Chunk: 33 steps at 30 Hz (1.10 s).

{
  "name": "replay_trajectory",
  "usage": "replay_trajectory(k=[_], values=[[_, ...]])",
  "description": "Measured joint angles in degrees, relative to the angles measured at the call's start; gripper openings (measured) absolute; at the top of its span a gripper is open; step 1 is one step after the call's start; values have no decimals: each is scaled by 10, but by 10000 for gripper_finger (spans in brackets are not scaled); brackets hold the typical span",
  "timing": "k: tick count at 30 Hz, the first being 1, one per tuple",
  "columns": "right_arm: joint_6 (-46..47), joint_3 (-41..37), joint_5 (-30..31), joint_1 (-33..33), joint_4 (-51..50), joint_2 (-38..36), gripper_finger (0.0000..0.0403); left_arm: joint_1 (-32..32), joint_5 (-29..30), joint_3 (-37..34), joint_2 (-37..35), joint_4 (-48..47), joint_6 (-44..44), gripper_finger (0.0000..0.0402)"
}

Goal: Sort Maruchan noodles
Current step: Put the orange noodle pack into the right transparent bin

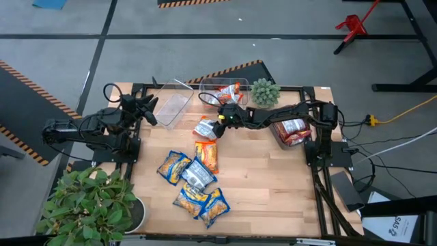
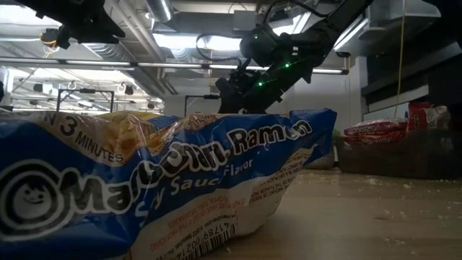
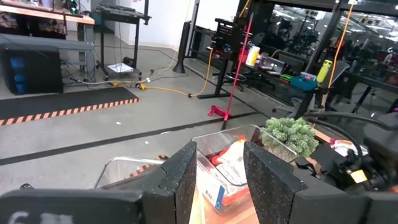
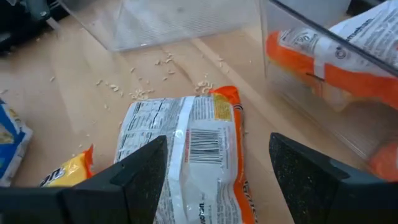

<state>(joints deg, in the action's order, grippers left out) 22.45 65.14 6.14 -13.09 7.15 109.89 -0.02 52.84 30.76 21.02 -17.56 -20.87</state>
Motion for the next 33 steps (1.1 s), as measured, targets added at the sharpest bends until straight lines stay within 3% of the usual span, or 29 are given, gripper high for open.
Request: replay_trajectory(k=[12,21,26,33], values=[[44,0,-38,-4,-7,34,342,0,0,0,0,0,0,127],[63,1,-90,-5,5,73,340,0,0,0,0,-10,0,127],[79,1,-106,-5,4,73,270,0,0,0,0,-10,0,127],[91,2,-143,-5,8,72,104,0,0,0,0,-9,0,127]])
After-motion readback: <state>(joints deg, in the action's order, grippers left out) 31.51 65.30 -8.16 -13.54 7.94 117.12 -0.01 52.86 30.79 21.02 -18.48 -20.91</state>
